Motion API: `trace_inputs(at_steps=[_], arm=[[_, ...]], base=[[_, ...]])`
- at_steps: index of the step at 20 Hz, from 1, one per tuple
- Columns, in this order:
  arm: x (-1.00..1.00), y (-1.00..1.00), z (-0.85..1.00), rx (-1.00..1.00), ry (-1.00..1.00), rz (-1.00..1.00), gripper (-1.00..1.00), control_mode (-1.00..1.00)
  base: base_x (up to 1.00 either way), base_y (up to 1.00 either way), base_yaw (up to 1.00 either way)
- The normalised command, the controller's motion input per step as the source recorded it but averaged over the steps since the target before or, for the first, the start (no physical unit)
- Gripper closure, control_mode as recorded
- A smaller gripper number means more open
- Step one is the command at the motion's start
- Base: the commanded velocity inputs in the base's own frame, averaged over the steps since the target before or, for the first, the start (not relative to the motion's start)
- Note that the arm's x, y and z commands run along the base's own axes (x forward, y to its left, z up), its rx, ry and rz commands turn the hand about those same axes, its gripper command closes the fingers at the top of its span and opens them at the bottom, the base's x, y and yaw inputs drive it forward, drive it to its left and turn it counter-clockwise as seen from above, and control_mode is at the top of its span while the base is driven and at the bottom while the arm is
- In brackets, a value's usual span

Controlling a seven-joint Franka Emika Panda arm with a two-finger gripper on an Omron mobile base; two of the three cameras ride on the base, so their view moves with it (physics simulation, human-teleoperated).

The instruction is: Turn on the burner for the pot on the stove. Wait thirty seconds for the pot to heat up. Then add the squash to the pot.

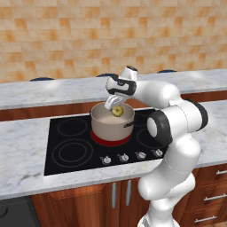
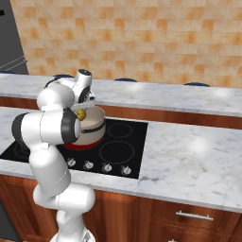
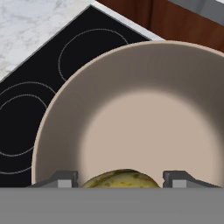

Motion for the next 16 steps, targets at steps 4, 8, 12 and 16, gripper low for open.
trace_inputs(at_steps=[4, 8, 12, 16], arm=[[0.0, 0.0, 0.0, 0.0, 0.0, 0.0, 1.0, -1.0], [0.0, 0.0, 0.0, 0.0, 0.0, 0.0, 1.0, -1.0], [0.0, 0.0, 0.0, 0.0, 0.0, 0.0, 1.0, -1.0], [0.0, 0.0, 0.0, 0.0, 0.0, 0.0, 1.0, -1.0]], base=[[0.0, 0.0, 0.0], [0.0, 0.0, 0.0], [0.0, 0.0, 0.0], [0.0, 0.0, 0.0]])
